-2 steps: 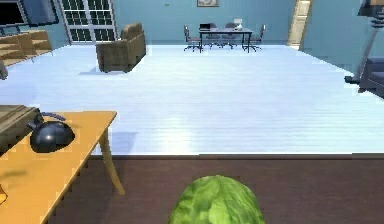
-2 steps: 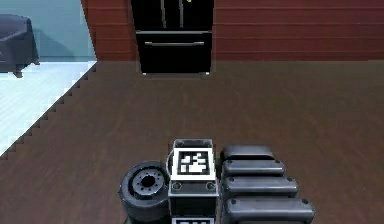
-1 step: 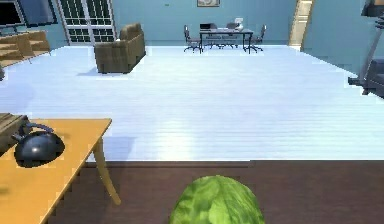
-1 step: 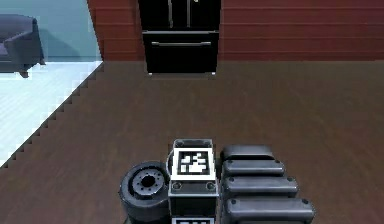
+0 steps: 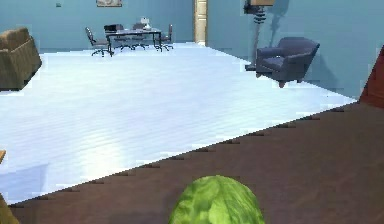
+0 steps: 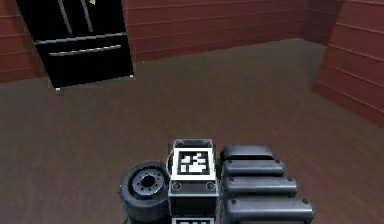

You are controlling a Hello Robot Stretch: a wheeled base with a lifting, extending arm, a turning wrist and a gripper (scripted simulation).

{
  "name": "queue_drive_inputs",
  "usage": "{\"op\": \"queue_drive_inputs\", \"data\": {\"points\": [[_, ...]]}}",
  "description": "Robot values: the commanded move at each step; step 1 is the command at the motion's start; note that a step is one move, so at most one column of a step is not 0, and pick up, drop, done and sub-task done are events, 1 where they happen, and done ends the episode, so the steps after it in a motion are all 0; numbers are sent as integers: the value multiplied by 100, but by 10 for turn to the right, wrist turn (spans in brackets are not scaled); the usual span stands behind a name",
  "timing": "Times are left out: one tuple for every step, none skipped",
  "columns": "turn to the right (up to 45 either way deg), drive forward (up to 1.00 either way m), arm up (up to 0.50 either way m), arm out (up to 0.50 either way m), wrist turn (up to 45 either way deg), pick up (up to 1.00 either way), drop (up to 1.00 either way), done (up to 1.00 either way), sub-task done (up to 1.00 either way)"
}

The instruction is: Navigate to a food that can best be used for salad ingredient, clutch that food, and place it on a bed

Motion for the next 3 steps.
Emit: {"op": "queue_drive_inputs", "data": {"points": [[0,100,0,0,0,0,0,0,0],[0,100,0,0,0,0,0,0,0],[0,100,0,0,0,0,0,0,0]]}}
